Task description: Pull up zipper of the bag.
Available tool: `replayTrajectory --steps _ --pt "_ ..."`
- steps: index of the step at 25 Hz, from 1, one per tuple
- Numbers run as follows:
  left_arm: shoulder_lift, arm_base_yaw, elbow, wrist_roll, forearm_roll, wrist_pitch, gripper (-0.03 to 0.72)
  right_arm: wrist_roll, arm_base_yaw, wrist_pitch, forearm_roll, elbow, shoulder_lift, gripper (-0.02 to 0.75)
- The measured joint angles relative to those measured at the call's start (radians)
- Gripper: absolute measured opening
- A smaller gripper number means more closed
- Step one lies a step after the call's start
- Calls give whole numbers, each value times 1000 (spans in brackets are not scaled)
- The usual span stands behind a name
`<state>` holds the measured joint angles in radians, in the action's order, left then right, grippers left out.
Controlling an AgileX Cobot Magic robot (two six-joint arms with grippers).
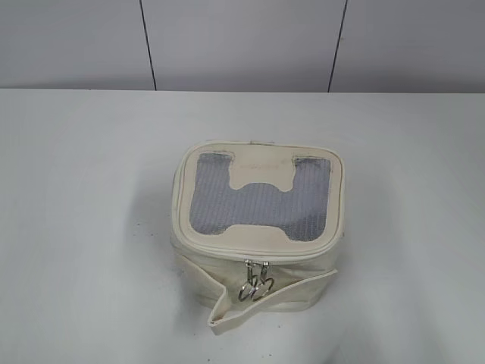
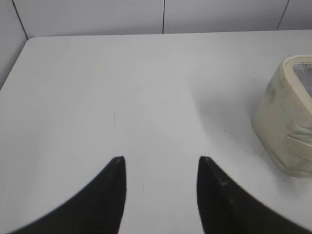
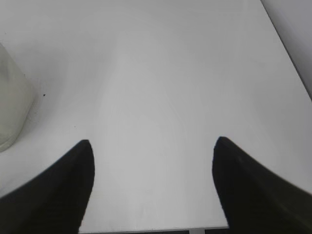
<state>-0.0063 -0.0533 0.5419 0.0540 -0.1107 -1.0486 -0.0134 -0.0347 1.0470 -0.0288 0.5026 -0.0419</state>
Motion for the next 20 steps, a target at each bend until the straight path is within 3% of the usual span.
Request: replayTrajectory --steps 20 --pt "0 8 0 0 0 0 370 0 0 0 3 -3 47 587"
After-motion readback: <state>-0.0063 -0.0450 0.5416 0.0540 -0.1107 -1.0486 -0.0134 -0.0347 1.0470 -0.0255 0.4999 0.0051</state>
